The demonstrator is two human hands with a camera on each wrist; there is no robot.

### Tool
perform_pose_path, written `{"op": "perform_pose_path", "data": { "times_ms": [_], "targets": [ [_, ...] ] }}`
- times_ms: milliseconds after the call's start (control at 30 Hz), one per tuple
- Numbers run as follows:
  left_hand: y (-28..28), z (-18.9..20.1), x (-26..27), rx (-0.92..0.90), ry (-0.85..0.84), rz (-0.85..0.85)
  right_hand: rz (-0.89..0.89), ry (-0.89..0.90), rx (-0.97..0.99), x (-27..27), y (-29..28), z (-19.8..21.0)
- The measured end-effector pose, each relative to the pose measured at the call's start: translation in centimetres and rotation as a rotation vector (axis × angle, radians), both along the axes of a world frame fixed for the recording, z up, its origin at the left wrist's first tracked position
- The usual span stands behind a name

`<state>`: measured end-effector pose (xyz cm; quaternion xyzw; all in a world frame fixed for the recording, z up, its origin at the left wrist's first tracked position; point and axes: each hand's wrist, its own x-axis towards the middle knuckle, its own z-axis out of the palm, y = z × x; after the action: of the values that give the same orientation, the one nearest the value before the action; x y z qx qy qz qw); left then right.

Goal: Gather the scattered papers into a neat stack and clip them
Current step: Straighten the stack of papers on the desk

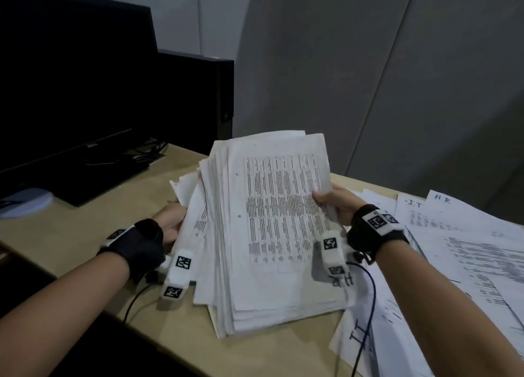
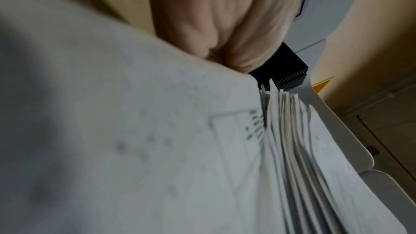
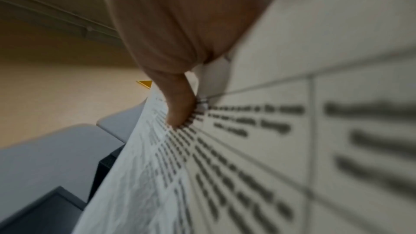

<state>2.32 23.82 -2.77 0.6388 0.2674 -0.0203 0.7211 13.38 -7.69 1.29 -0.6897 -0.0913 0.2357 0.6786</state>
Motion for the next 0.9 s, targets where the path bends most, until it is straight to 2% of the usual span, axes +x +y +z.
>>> {"op": "perform_pose_path", "data": {
  "times_ms": [133, 233, 400, 433, 500, 633, 767, 900],
  "targets": [
    [-0.2, 1.6, 0.7, 0.102, 0.031, 0.025, 0.047, 0.03, -0.122, 0.2, -0.2, -0.4],
    [-1.5, 1.4, 1.0, 0.119, 0.1, -0.021, -0.062, 0.1, -0.112, 0.8, 0.5, -2.5],
    [-1.7, 0.2, 0.5, 0.171, 0.177, -0.08, -0.249, 0.269, -0.316, 1.8, 0.7, -5.9],
    [-1.3, 0.0, 0.3, 0.234, 0.175, -0.042, -0.263, 0.292, -0.339, 1.9, 0.7, -6.1],
    [-0.6, -0.2, -0.2, 0.485, 0.153, 0.053, -0.281, 0.319, -0.352, 2.0, 0.7, -6.4],
    [-0.9, 0.5, -1.6, 0.844, 0.232, -0.048, -0.278, 0.318, -0.382, 2.0, 0.6, -6.3],
    [-0.4, 0.7, -2.6, 0.871, 0.221, -0.016, -0.316, 0.352, -0.197, 1.8, 0.3, -6.8],
    [0.4, 0.8, -3.8, 0.732, 0.221, -0.039, -0.426, 0.351, 0.04, 0.7, -0.4, -6.1]
  ]
}}
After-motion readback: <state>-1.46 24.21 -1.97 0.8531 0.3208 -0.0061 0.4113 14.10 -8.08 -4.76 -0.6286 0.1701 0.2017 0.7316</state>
